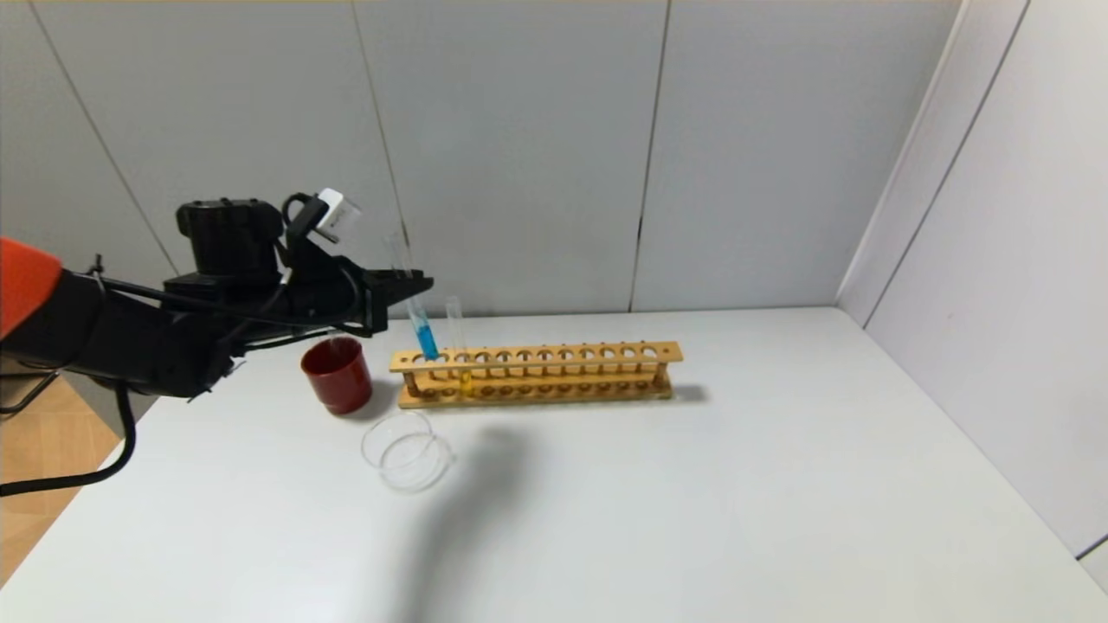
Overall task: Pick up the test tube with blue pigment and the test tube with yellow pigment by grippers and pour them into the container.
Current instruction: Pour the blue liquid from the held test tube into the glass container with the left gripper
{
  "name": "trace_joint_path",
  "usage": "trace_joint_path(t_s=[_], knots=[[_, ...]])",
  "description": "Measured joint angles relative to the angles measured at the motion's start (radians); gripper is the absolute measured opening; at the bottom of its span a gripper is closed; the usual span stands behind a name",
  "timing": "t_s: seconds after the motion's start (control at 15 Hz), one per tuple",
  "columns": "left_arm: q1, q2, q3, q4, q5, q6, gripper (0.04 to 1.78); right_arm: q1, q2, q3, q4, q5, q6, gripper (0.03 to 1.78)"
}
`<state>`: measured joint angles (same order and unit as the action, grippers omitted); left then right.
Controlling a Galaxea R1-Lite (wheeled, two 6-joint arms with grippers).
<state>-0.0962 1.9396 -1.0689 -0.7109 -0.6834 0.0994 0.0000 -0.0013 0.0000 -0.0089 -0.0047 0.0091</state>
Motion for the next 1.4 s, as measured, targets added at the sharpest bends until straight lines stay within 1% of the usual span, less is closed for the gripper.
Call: trace_joint_path(t_s=[0.33, 0.53, 0.67, 0.93, 1.07, 1.2, 1.27, 1.4], knots=[[0.007, -0.216, -0.017, 0.199, 0.006, 0.004, 0.34, 0.000, 0.000, 0.000, 0.000, 0.000, 0.000, 1.75], [0.032, -0.322, -0.009, 0.286, 0.028, 0.007, 0.34, 0.000, 0.000, 0.000, 0.000, 0.000, 0.000, 1.75], [0.061, -0.385, 0.003, 0.354, 0.053, 0.043, 0.34, 0.000, 0.000, 0.000, 0.000, 0.000, 0.000, 1.75], [0.179, -0.478, 0.089, 0.499, 0.064, 0.306, 0.34, 0.000, 0.000, 0.000, 0.001, 0.000, 0.000, 1.75], [0.243, -0.501, 0.151, 0.520, 0.068, 0.433, 0.34, 0.000, 0.000, 0.000, 0.000, 0.000, 0.000, 1.75], [0.273, -0.508, 0.207, 0.521, 0.069, 0.507, 0.34, 0.000, 0.000, 0.000, 0.001, 0.000, 0.000, 1.75], [0.279, -0.508, 0.230, 0.521, 0.069, 0.526, 0.34, 0.000, 0.000, 0.000, 0.000, 0.000, 0.000, 1.75], [0.281, -0.499, 0.258, 0.529, 0.072, 0.609, 0.34, 0.000, 0.000, 0.000, 0.000, 0.000, 0.000, 1.75]])
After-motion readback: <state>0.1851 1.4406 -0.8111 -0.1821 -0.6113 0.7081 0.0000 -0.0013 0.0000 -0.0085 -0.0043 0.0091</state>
